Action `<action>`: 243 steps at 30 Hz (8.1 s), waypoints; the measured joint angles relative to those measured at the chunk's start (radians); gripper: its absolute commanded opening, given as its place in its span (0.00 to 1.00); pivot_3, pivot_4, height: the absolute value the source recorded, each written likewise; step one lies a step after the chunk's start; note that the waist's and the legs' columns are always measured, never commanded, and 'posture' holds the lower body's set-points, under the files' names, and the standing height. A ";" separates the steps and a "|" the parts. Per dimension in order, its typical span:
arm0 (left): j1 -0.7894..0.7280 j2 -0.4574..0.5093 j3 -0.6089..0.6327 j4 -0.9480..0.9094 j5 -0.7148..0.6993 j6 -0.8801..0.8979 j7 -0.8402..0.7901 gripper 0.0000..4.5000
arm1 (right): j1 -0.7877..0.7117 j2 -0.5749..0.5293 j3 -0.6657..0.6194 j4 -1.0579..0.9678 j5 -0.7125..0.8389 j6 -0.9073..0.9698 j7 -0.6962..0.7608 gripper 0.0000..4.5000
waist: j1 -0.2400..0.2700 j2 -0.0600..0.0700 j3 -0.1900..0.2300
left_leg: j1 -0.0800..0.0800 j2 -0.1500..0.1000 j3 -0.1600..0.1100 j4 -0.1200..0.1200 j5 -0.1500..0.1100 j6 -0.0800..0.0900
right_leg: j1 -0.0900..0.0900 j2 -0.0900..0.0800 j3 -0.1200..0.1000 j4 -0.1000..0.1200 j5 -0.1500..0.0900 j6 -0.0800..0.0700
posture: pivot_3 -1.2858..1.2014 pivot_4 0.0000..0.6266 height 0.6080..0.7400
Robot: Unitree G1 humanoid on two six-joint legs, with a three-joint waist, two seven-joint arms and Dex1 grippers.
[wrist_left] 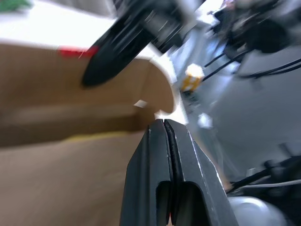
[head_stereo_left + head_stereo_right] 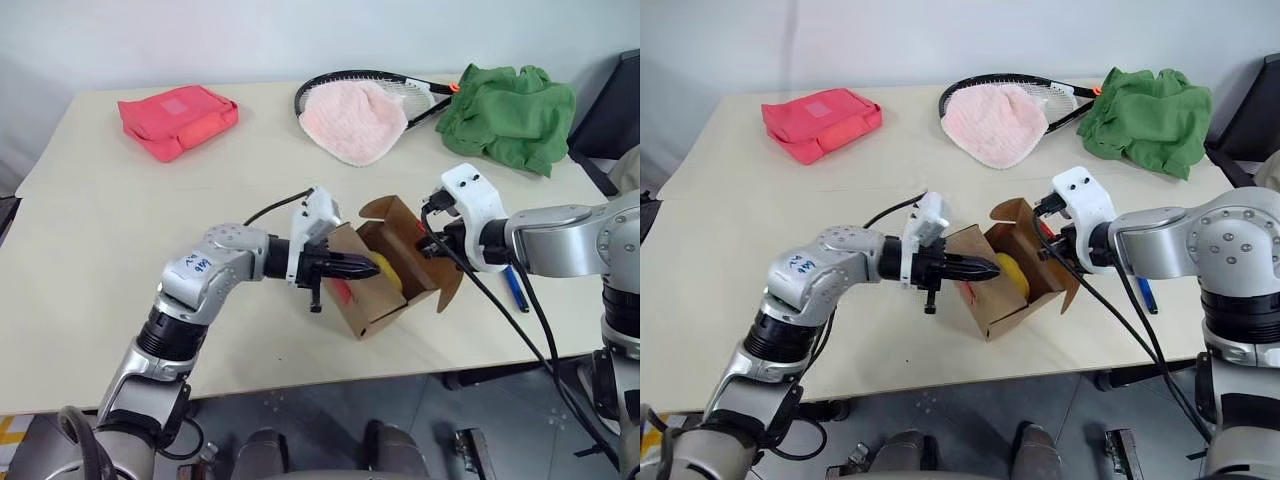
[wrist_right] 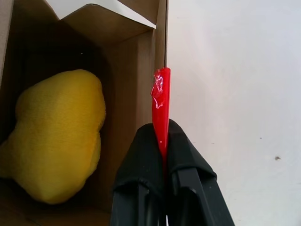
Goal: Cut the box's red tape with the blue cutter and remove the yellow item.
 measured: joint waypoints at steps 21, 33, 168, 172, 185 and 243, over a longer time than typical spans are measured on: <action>0.136 0.219 0.012 -0.052 -0.020 0.057 -0.078 0.00 | -0.037 -0.158 -0.016 0.003 -0.010 0.000 0.110 0.00 | 0.006 0.000 0.001 | 0.000 0.000 0.000 0.001 0.000 0.000 | 0.000 0.000 0.001 0.000 0.000 0.000 | 0.52 0.24 1.00; 0.130 0.116 0.019 -0.033 0.016 0.048 0.016 0.00 | 0.044 -0.056 -0.070 -0.066 0.046 0.000 -0.029 0.00 | 0.002 -0.001 0.000 | 0.002 0.000 0.000 0.003 0.000 0.000 | 0.002 0.000 0.001 0.002 0.000 0.000 | 0.52 0.24 1.00; 0.190 0.200 0.003 -0.082 0.061 0.075 0.092 0.00 | 0.136 0.092 -0.051 -0.215 -0.169 0.000 -0.076 0.00 | 0.005 -0.002 0.001 | 0.001 0.000 0.002 0.004 -0.001 0.002 | 0.000 0.000 0.002 0.001 0.002 0.000 | 0.52 0.24 1.00; 0.191 0.188 0.008 -0.072 0.067 0.061 0.100 0.00 | 0.170 0.102 -0.066 -0.216 -0.188 0.000 -0.054 0.00 | 0.005 -0.002 0.001 | 0.001 0.000 0.002 0.003 -0.001 0.002 | 0.000 0.000 0.002 0.001 0.002 0.000 | 0.52 0.24 1.00; 0.232 0.216 0.084 0.035 0.064 -0.099 0.016 0.61 | 0.260 0.073 -0.291 -0.280 -0.187 -0.117 0.231 0.86 | 0.005 -0.001 0.002 | 0.001 0.000 0.002 0.001 -0.001 0.002 | 0.000 0.000 0.002 0.000 0.002 0.000 | 0.52 0.24 1.00; -0.339 0.077 -0.331 0.464 0.595 -0.613 -0.313 0.34 | 1.025 -0.203 -0.726 -0.550 -0.298 -0.940 1.225 1.00 | 0.036 -0.008 0.006 | 0.004 0.000 0.004 0.006 -0.002 0.002 | 0.003 0.000 0.003 0.001 0.003 0.001 | 0.52 0.24 1.00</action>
